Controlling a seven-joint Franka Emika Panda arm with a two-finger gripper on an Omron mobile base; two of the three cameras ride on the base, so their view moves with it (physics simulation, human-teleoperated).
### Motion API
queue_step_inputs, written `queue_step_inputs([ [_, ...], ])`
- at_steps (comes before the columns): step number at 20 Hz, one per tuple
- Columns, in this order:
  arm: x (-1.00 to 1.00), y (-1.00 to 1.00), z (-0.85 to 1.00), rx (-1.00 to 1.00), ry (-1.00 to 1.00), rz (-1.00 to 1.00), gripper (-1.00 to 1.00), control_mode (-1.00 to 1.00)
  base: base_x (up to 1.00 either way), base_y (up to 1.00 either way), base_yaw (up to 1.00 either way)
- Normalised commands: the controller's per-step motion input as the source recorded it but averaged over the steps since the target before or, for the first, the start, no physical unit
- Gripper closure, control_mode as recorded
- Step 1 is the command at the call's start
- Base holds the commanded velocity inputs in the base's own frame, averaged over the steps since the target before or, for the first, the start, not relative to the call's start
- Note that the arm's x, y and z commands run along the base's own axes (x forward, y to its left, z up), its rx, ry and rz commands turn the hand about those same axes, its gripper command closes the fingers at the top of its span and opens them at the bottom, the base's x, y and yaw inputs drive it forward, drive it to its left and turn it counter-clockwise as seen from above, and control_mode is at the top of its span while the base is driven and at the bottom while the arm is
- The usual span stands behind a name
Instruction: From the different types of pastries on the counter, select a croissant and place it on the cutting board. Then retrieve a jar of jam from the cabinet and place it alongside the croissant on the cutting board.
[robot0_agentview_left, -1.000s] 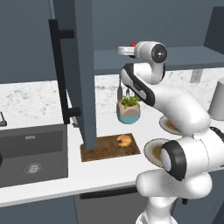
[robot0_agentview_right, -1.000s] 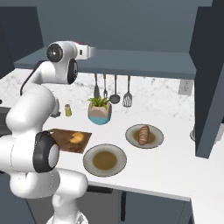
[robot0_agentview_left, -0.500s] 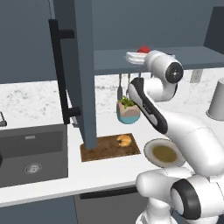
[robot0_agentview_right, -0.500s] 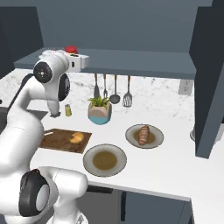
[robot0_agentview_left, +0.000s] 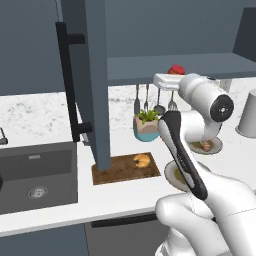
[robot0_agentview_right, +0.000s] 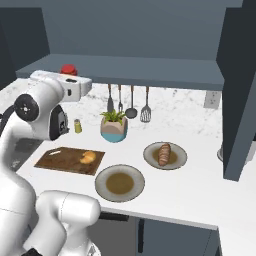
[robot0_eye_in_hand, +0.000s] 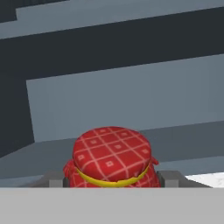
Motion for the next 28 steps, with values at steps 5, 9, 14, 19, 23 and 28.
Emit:
queue_step_inputs([
  [5,-1.00,0.00,-0.05,0.00,0.00,0.00,1.00,-1.00,0.00,0.00,0.00],
  [9,-1.00,0.00,-0.16,0.00,0.00,0.00,1.00,-1.00,0.00,0.00,0.00],
  [14,-1.00,0.00,-0.45,0.00,0.00,0.00,1.00,-1.00,0.00,0.00,0.00],
  [19,-1.00,0.01,-0.94,0.01,0.01,0.03,1.00,-1.00,0.00,0.00,0.00],
  [23,-0.37,0.04,-1.00,0.13,0.01,0.12,1.00,-1.00,0.00,0.00,0.00],
  [28,0.02,0.11,-1.00,0.28,0.02,0.19,1.00,-1.00,0.00,0.00,0.00],
])
